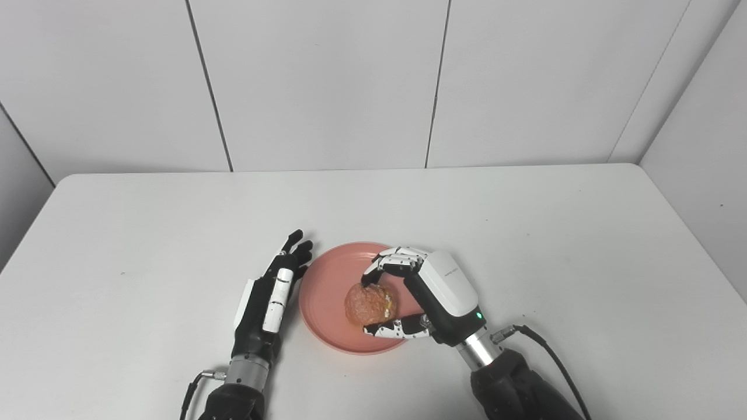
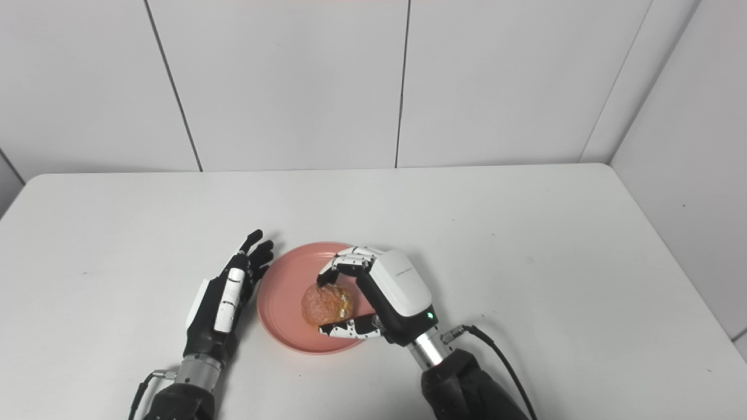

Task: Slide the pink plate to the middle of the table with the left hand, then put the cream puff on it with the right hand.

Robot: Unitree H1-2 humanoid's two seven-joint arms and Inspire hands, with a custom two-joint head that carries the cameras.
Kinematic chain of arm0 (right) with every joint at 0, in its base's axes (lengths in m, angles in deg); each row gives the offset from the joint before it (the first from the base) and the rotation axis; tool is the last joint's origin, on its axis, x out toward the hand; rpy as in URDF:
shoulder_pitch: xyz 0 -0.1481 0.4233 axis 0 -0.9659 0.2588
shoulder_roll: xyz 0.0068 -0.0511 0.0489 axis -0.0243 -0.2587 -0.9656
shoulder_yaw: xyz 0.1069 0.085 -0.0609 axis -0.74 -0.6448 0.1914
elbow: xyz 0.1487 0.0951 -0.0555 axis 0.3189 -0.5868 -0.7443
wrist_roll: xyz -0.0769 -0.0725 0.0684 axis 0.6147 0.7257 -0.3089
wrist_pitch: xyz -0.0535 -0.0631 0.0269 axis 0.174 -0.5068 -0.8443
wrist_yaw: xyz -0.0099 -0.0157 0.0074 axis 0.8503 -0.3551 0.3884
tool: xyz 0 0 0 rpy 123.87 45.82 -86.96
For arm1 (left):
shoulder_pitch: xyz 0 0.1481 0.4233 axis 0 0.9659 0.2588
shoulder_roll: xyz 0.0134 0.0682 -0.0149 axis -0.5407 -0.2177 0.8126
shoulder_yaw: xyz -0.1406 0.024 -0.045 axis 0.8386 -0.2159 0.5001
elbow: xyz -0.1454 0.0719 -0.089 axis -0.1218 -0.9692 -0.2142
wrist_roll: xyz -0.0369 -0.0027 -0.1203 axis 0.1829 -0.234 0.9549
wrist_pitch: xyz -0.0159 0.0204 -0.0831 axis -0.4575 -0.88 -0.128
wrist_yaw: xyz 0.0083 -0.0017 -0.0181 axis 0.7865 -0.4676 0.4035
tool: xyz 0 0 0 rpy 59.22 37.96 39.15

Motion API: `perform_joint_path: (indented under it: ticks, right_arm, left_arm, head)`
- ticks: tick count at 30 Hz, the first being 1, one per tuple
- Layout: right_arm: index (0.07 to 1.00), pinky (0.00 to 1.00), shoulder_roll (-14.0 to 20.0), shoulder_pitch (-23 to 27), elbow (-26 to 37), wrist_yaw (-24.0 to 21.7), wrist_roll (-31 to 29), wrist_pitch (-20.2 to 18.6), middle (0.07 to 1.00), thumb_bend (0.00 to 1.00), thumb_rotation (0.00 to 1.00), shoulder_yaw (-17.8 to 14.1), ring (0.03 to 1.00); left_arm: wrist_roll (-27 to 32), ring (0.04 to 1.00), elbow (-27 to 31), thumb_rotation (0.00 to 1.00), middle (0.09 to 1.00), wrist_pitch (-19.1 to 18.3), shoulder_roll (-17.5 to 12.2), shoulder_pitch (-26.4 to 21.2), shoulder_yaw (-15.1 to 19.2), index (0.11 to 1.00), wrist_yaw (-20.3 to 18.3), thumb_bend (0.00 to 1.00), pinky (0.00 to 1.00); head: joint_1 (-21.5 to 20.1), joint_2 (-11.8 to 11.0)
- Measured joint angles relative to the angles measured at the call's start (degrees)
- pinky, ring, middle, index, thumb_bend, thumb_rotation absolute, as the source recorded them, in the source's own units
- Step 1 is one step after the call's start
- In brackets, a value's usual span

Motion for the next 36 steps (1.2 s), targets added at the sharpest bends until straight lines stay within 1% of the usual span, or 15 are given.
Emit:
perform_joint_path:
  ticks: [4,5,7,8,10,15,22,26,29,31,33,36]
  right_arm:
    - [0.500,0.76,0.10,-0.25,0.89,-2.36,-0.22,-0.14,0.843,0.50,0.16,-0.31,0.829]
    - [0.684,0.79,0.19,-0.29,1.22,-3.02,-0.49,-0.17,0.864,0.49,0.31,-0.36,0.851]
    - [0.795,0.82,0.41,-0.36,1.79,-4.30,-0.86,-0.24,0.884,0.50,0.43,-0.47,0.871]
    - [0.825,0.84,0.51,-0.42,2.16,-5.07,-1.04,-0.29,0.897,0.51,0.49,-0.59,0.884]
    - [0.837,0.86,0.58,-0.45,2.47,-6.24,-1.46,-0.39,0.903,0.52,0.52,-0.93,0.891]
    - [0.858,0.90,0.63,-0.58,2.49,-7.33,-1.67,-0.51,0.916,0.58,0.61,-1.42,0.906]
    - [0.901,0.93,0.56,-0.93,2.48,-7.85,-3.16,-0.50,0.947,0.62,0.68,-2.19,0.929]
    - [0.934,0.94,0.56,-1.02,2.60,-7.85,-4.15,-0.50,0.953,0.60,0.69,-2.71,0.938]
    - [0.942,0.94,0.52,-1.07,2.72,-7.78,-3.99,-0.48,0.953,0.60,0.70,-2.79,0.940]
    - [0.949,0.93,0.18,-1.22,2.68,-6.76,-3.93,-0.37,0.946,0.59,0.71,-3.26,0.932]
    - [0.960,0.92,-0.43,-1.39,2.69,-5.58,-4.11,-0.35,0.945,0.59,0.74,-4.10,0.929]
    - [0.965,0.92,-0.70,-1.48,2.76,-5.23,-4.72,-0.35,0.945,0.58,0.75,-4.90,0.927]
  left_arm:
    - [0.15,0.901,0.06,1.00,0.896,-0.06,0.00,0.02,0.00,0.893,-0.01,0.62,0.90]
    - [0.15,0.898,0.06,1.00,0.893,-0.06,0.00,0.02,0.00,0.891,-0.01,0.61,0.90]
    - [0.14,0.894,0.07,1.00,0.889,-0.06,0.00,0.03,-0.01,0.891,0.00,0.61,0.89]
    - [0.13,0.897,0.10,1.00,0.891,-0.07,0.00,0.04,-0.02,0.893,0.00,0.61,0.89]
    - [0.12,0.897,0.29,1.00,0.891,-0.31,0.00,0.10,-0.02,0.893,0.02,0.61,0.89]
    - [0.12,0.901,0.58,1.00,0.894,-0.77,-0.02,0.15,-0.06,0.893,0.01,0.61,0.89]
    - [0.12,0.898,0.72,1.00,0.891,-0.98,-0.01,0.19,-0.06,0.890,0.01,0.60,0.89]
    - [0.13,0.900,0.83,1.00,0.892,-1.24,-0.01,0.20,-0.05,0.893,0.00,0.61,0.89]
    - [0.13,0.902,0.90,1.00,0.893,-1.41,-0.01,0.19,-0.06,0.893,0.00,0.61,0.90]
    - [0.20,0.905,0.89,1.00,0.895,-1.41,-0.01,0.19,-0.05,0.895,-0.03,0.61,0.90]
    - [0.23,0.906,0.89,1.00,0.895,-1.41,-0.02,0.19,-0.03,0.896,-0.05,0.62,0.91]
    - [0.22,0.903,0.89,1.00,0.892,-1.41,-0.01,0.19,-0.05,0.892,-0.05,0.61,0.90]
  head:
    - [0.00,0.00]
    - [0.00,0.00]
    - [0.00,0.00]
    - [0.00,0.00]
    - [0.00,0.00]
    - [0.09,0.18]
    - [0.00,0.26]
    - [0.00,0.26]
    - [0.00,0.26]
    - [0.00,0.26]
    - [0.00,0.26]
    - [0.00,0.26]
